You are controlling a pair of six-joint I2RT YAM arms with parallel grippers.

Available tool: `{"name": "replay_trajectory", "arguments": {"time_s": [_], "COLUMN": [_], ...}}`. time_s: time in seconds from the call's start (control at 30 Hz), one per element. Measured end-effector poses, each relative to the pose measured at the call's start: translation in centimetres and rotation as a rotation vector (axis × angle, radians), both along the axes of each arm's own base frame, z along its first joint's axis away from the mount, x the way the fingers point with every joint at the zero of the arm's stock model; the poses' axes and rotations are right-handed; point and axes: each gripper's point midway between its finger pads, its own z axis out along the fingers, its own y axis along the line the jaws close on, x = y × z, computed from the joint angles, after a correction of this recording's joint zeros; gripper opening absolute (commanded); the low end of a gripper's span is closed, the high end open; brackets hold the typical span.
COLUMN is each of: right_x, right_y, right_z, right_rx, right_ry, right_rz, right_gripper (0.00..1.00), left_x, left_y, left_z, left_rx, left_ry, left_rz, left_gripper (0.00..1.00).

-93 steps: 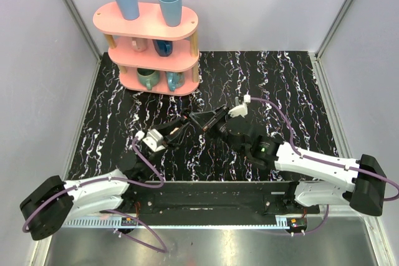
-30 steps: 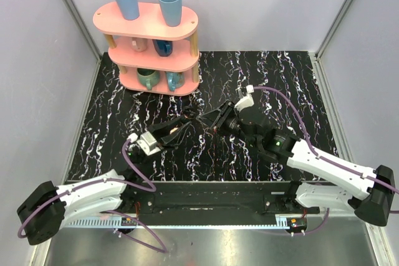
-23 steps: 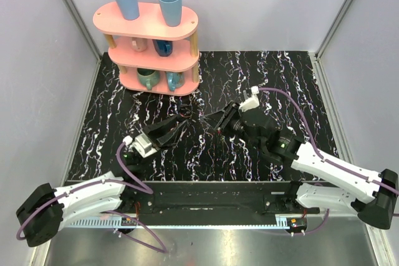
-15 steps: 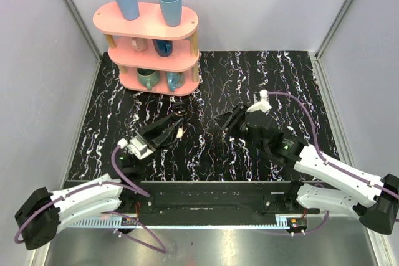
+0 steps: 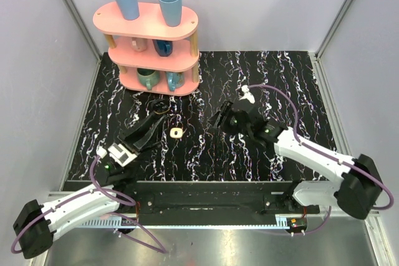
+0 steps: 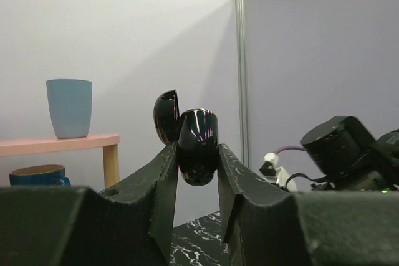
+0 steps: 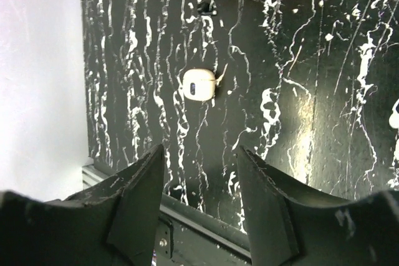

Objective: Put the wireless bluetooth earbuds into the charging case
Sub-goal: Pick up the earbud from the center of the board.

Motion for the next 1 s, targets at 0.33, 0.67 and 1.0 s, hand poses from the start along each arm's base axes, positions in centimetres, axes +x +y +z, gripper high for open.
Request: {"name": "replay_trajectory", "arguments": {"time_s": [0.33,0.67,1.0], "right_x": [1.3,2.8,10.4], "right_y": [-1.8,2.9,8.7], "right_z": [-6.7,-7.4,-8.2], "right_rx": [-0.029,0.048,-0.088], "right_ry": [0.194,0.189,0.06], "right_rz": [0.002,0.177,0.338], "right_gripper": [0.63,0.63,0.61], "left_x": [1.3,1.7,0.7], "left_y": [-0.5,-0.4,1.3], "left_z": [-2.2,-3.9,-2.0], "left_rx": [0.021,0.03,0.018], "left_ry": [0.123,0.211,0.203], "left_rz": [-0.011,-0.036,-0.031], "left_gripper": [0.0,0.0,0.0]}}
